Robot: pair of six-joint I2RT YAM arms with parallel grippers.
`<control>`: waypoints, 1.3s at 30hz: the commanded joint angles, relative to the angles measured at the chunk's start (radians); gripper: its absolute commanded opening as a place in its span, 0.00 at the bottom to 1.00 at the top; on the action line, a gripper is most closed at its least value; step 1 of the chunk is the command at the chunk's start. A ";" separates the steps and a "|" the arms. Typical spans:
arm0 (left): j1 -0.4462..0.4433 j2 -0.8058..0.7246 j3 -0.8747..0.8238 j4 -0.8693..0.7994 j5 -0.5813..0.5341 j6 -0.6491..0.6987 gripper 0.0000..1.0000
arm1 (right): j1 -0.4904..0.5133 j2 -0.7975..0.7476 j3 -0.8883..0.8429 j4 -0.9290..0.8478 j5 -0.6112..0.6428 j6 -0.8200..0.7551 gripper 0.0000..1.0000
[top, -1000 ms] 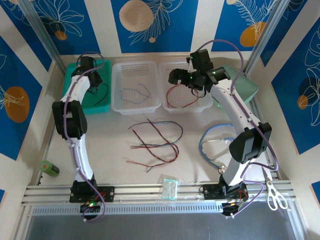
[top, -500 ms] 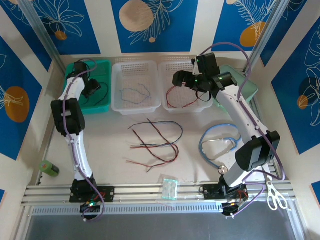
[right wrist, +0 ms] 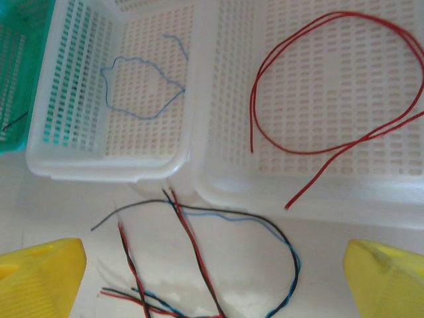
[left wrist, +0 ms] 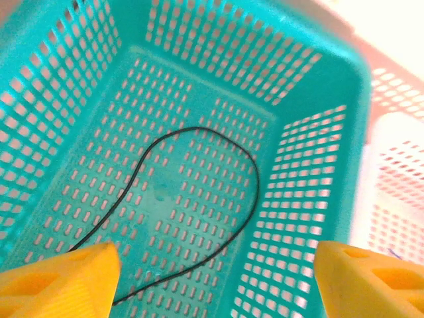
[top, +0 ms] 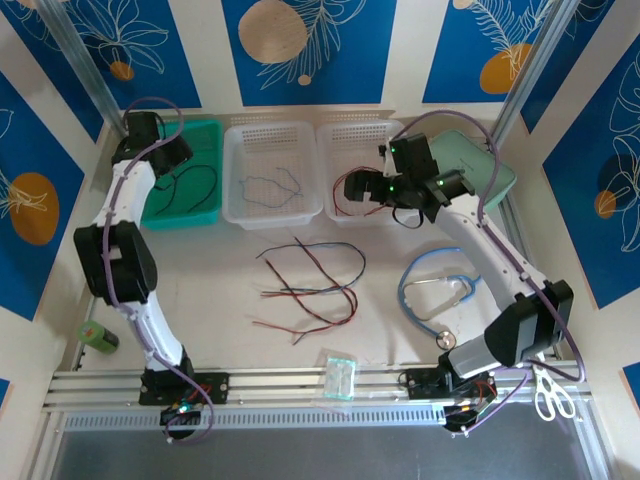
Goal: Untangle the cables
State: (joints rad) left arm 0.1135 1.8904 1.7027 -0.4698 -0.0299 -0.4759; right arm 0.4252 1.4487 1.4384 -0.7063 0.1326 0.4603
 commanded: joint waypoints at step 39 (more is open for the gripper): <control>-0.346 -0.908 -1.062 0.192 0.444 -0.379 0.75 | 0.580 0.442 -0.193 0.429 0.172 -0.044 0.38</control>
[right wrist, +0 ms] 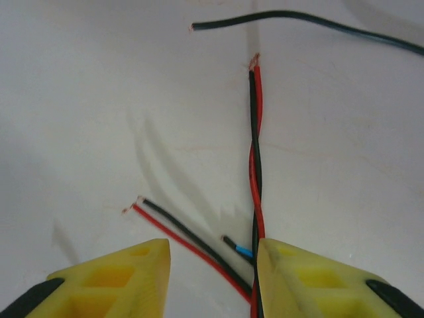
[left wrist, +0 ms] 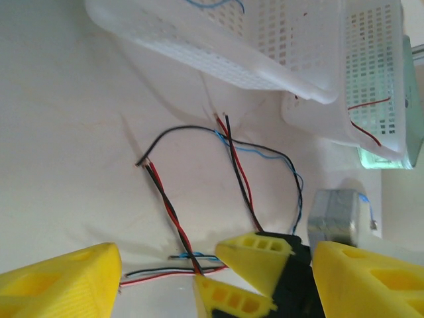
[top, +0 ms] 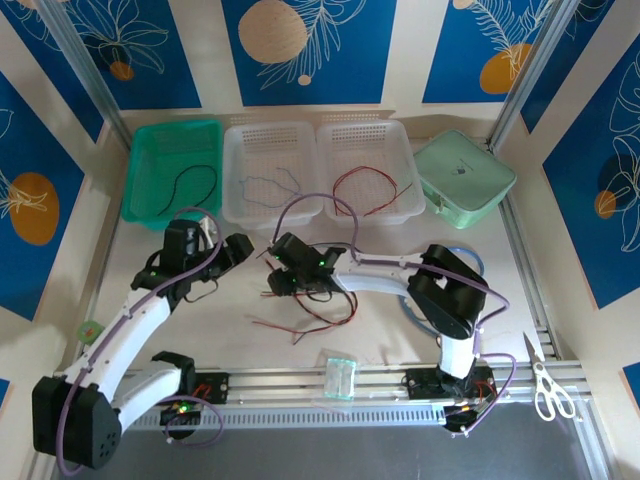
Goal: Untangle the cables
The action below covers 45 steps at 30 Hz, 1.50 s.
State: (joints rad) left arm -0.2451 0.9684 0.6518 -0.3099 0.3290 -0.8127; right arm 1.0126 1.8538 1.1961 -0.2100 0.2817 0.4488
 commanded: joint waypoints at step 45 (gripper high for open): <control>0.147 -0.022 0.287 -0.152 0.144 -0.059 0.64 | -0.048 -0.145 -0.085 0.080 -0.087 -0.160 0.05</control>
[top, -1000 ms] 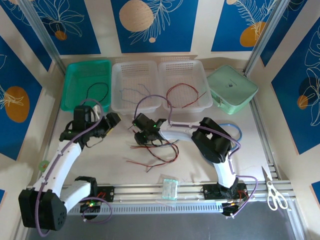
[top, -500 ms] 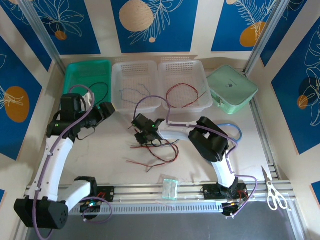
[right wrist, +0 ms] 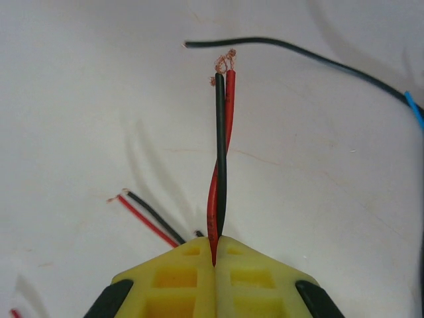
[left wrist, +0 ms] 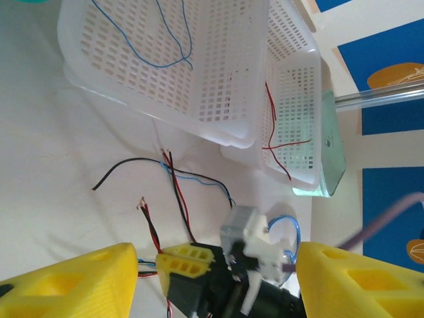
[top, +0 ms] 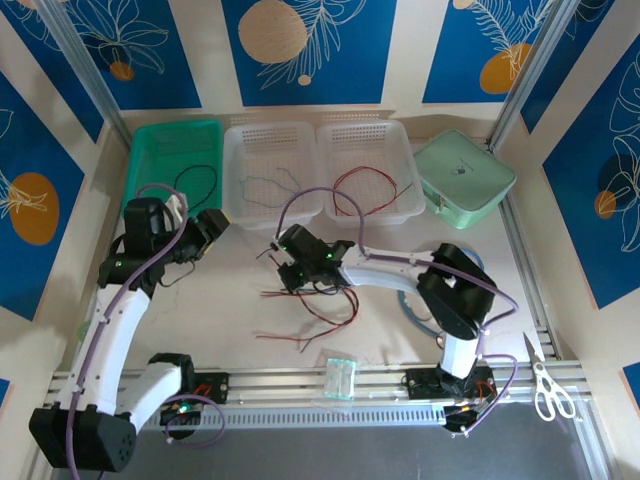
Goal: Untangle the cables
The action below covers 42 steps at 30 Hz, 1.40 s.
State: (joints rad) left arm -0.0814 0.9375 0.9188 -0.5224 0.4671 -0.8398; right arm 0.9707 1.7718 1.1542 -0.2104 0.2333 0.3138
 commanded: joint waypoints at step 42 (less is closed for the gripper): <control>-0.382 0.346 0.177 0.213 -0.060 -0.051 0.17 | -0.053 -0.395 -0.179 0.262 0.016 -0.006 0.04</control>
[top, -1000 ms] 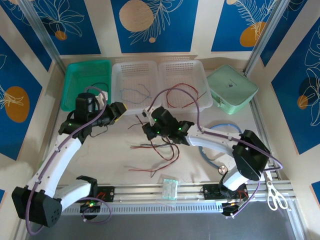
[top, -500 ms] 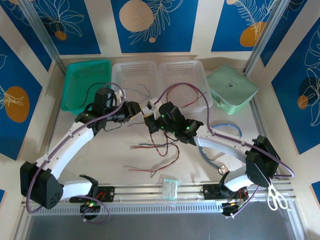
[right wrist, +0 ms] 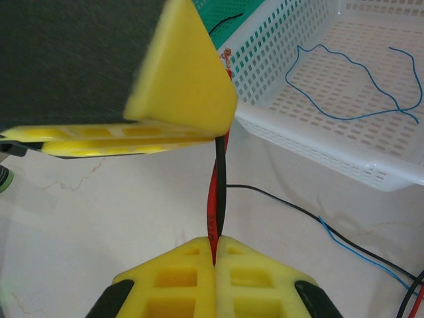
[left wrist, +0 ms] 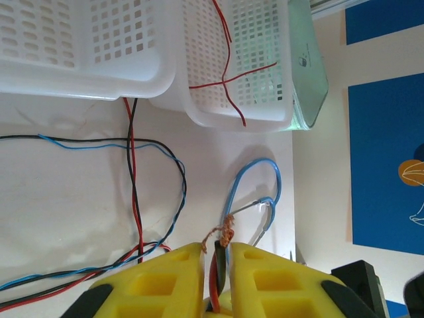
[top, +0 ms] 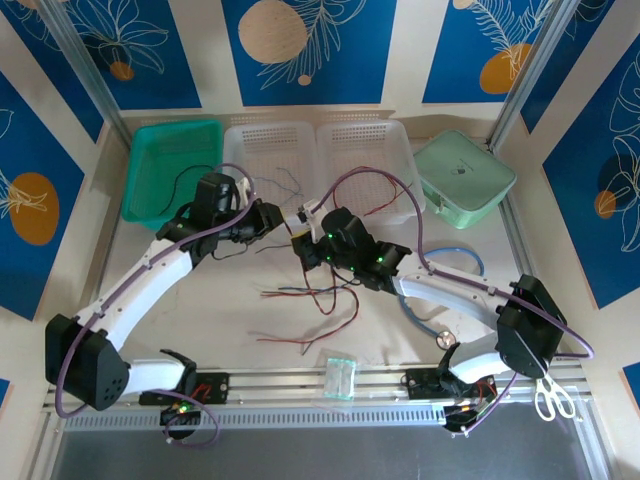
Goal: Untangle the cables
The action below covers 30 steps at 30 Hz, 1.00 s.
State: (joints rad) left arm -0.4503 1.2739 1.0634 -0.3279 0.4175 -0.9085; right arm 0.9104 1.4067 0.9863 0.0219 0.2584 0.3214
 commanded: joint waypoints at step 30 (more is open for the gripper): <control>-0.028 0.103 0.074 0.341 0.390 0.440 0.00 | -0.380 -0.364 -0.099 0.039 -0.404 0.306 0.52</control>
State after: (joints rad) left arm -0.4603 1.4109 1.1370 -0.1024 0.6979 -0.6102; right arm 0.5537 1.0752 0.8806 0.0551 -0.0715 0.5606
